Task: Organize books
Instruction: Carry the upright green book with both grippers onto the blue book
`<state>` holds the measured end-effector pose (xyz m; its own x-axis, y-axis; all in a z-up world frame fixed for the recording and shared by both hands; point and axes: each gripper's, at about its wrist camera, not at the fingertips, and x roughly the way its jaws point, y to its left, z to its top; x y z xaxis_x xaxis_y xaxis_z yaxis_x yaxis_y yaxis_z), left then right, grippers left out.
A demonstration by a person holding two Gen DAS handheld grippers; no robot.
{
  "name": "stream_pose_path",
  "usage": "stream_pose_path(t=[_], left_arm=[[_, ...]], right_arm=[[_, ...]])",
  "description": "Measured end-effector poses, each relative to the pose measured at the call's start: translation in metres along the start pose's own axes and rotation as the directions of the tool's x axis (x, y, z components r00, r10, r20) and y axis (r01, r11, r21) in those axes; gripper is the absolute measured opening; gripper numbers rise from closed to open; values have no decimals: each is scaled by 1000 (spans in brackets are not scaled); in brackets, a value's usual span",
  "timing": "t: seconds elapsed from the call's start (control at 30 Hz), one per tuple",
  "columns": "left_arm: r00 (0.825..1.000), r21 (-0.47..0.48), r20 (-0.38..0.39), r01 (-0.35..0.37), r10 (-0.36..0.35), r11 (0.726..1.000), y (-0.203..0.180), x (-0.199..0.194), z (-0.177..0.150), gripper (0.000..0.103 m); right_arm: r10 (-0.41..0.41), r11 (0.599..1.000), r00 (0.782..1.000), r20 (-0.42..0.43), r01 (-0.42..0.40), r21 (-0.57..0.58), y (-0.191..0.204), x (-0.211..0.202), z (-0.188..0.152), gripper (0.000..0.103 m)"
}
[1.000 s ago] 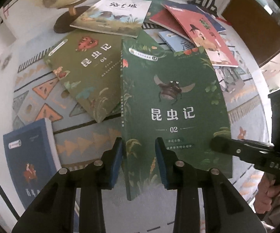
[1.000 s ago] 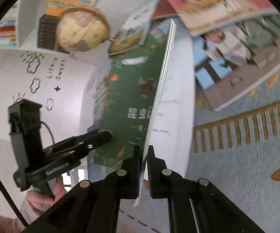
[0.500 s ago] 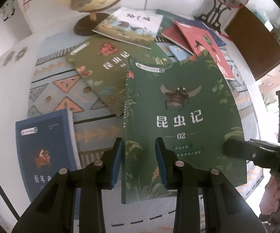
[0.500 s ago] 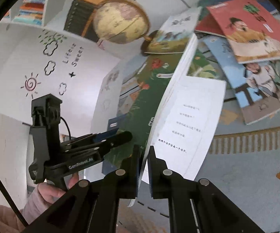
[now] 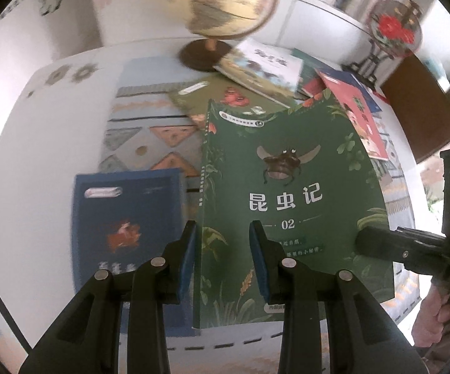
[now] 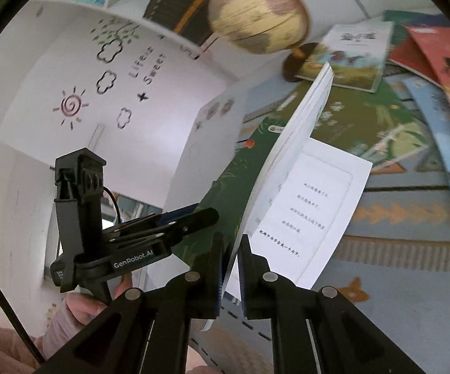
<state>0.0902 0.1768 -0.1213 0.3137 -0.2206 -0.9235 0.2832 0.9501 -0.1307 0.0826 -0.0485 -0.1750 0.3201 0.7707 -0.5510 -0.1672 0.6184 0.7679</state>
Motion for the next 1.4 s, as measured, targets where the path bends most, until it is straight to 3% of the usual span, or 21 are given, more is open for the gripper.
stream_pose_path(t=[0.37,0.67,1.4], left_arm=[[999,-119,36,-31,36,992,80,-28,-20,30],[998,-169,36,-40,47,985,123,-35,-33,30],[997,-213,-70,-41,27,976,163,14,-62,31]], right_arm=[[43,995,994,-98,-52,-85,48,69,6,8],[42,993,987,-155,-58,-103,69,112,1,9],[-30,999,971,-239,37,29,47,159,-22,9]])
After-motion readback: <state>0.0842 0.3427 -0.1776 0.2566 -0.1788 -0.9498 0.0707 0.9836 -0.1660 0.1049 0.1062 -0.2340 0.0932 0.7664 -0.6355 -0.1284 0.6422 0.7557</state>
